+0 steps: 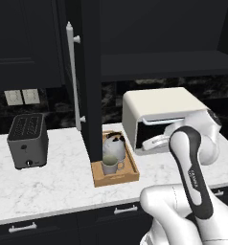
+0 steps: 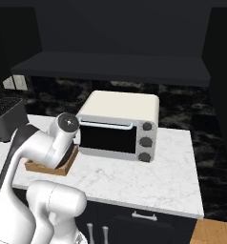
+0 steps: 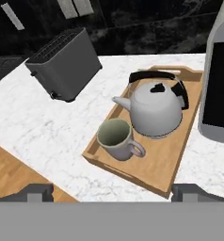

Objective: Pick the kettle from the counter and place it on the tray. Then pick the mug from the cabinet and place it on the tray. Then close the cabinet doors.

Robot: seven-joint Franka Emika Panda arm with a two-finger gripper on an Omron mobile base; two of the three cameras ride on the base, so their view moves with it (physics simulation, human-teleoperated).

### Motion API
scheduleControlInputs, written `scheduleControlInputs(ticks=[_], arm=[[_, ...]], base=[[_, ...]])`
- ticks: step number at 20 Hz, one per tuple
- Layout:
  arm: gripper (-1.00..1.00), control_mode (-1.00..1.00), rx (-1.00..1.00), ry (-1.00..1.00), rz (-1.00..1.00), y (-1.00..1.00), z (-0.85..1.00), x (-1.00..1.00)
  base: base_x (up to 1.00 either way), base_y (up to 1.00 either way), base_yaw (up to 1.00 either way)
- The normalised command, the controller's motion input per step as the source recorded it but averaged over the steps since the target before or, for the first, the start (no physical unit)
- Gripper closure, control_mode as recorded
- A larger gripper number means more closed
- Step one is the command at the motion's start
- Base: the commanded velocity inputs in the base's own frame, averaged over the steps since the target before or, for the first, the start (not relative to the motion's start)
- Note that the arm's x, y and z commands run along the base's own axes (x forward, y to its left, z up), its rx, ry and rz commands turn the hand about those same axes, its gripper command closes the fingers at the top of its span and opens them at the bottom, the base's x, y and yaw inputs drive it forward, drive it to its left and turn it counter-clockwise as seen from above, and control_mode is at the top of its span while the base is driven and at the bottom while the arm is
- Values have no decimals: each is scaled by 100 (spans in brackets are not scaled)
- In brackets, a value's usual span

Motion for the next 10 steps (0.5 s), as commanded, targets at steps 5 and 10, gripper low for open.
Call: scheduleControlInputs(ticks=[5, 10], arm=[[-100, -100, -3, 3, 0, 2, 0, 0], [100, -100, -7, 0, 0, 26, 0, -3]], base=[[0, 0, 0], [0, 0, 0]])
